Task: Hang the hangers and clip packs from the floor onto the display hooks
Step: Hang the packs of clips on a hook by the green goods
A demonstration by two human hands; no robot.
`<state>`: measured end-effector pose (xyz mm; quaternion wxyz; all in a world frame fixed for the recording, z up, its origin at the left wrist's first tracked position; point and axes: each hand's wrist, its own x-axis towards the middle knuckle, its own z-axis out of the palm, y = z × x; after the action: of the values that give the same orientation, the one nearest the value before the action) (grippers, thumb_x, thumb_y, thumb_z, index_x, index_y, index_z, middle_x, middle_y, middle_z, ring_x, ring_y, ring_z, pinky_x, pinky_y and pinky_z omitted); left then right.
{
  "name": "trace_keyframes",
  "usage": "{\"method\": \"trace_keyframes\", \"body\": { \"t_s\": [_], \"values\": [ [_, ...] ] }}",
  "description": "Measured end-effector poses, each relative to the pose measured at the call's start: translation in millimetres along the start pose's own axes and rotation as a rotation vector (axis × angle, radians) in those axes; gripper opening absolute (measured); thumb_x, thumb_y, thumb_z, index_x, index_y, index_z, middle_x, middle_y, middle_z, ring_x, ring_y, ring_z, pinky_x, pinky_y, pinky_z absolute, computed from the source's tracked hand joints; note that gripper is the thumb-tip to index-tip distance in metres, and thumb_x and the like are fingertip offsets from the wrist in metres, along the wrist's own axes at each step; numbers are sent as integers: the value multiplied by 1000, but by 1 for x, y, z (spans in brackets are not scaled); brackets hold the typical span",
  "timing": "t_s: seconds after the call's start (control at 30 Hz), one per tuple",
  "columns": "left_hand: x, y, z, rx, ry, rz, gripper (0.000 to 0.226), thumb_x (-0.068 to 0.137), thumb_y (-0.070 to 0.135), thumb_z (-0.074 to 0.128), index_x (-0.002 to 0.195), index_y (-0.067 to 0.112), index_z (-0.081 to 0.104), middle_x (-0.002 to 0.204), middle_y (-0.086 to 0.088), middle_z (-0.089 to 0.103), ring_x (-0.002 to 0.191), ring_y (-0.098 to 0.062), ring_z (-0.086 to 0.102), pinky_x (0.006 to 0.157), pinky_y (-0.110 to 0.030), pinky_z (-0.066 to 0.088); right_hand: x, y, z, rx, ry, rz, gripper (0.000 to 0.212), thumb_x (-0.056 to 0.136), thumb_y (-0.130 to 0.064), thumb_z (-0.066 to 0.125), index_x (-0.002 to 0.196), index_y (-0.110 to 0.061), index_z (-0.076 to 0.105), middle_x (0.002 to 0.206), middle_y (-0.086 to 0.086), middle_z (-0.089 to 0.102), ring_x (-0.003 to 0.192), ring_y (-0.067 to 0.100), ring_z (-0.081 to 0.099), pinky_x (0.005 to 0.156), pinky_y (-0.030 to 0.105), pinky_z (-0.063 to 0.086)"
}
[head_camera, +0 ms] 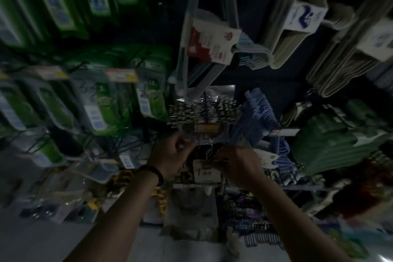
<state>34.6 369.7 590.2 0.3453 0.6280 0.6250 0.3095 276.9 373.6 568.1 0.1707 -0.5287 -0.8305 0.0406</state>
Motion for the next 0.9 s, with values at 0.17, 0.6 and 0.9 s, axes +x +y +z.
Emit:
{"method": "trace_keyframes", "body": {
  "t_s": [0.17,0.6,0.9],
  "values": [
    [36,14,21,-342,146,-119,24,90,57,64,100,37,73,109,3,76,108,-23,71,100,-50,55,-2,43,13,-40,108,-48,25,89,-56,75,108,-41,79,104,-15,76,83,14,73,57,26,52],
    [43,40,30,164,450,261,12,90,33,81,100,27,76,86,15,68,81,4,64,75,-18,54,39,77,47,27,204,-267,28,94,-55,61,109,-41,79,103,-7,77,87,19,72,67,33,60],
    [54,49,23,225,437,193,14,94,43,75,99,30,77,89,19,70,88,-7,68,82,-31,58,87,92,58,-30,437,-437,13,99,-38,70,109,-34,78,101,-2,69,99,25,64,72,38,55]
  ]
}}
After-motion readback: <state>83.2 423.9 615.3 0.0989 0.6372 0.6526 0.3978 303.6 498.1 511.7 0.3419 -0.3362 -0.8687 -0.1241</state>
